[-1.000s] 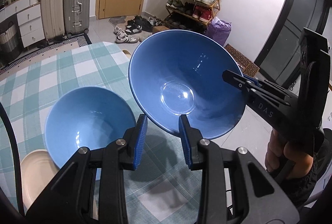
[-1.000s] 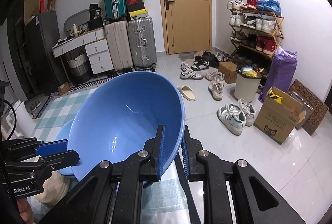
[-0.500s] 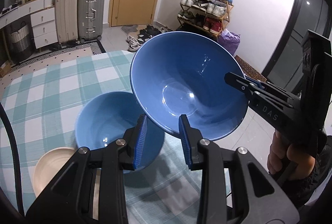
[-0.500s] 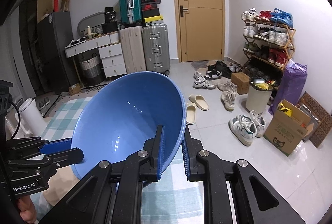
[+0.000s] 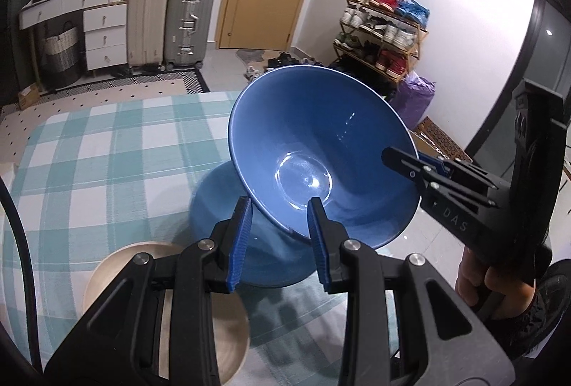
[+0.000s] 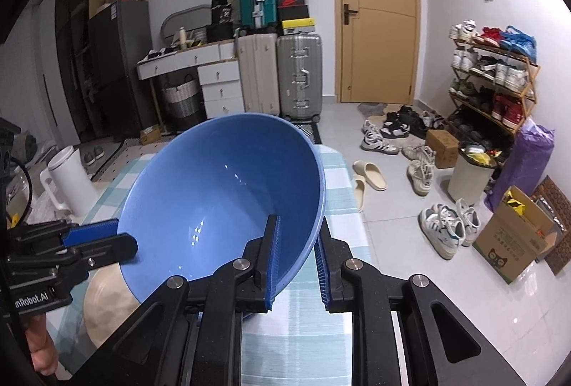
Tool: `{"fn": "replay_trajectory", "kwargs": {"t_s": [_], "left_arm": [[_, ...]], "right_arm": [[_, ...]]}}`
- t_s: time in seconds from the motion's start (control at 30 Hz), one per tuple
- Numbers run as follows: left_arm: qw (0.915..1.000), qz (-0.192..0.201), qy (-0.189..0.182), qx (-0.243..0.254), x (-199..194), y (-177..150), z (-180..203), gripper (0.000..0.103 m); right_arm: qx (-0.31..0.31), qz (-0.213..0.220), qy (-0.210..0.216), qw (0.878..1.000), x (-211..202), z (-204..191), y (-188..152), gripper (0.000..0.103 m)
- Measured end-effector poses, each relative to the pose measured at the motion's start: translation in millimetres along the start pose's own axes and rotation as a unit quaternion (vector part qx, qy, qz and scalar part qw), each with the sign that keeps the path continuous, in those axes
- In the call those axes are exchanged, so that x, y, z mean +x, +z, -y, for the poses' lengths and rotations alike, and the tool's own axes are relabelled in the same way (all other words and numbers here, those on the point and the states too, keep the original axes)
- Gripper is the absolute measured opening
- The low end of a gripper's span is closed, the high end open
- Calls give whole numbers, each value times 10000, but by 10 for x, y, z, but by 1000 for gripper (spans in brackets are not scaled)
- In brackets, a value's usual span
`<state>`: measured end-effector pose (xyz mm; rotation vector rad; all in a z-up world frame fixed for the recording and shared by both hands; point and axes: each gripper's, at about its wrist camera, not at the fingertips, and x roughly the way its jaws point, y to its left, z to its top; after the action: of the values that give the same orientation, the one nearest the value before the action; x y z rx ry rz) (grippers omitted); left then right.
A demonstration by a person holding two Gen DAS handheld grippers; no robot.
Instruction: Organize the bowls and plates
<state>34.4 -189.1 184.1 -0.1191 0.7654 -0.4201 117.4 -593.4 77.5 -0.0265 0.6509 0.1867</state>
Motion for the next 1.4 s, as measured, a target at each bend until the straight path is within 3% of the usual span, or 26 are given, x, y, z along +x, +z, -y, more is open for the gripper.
{"fn": "replay_trajectory", "kwargs": {"t_s": [0.43, 1.4], "left_arm": [[9994, -88, 274, -197, 32, -74, -337, 28], [9959, -653, 619, -96, 822, -275, -544, 28]], "right_arm": [[-203, -368, 234, 9988, 392, -299, -76, 22], [-283, -856, 192, 9957, 804, -339, -325, 24]]}}
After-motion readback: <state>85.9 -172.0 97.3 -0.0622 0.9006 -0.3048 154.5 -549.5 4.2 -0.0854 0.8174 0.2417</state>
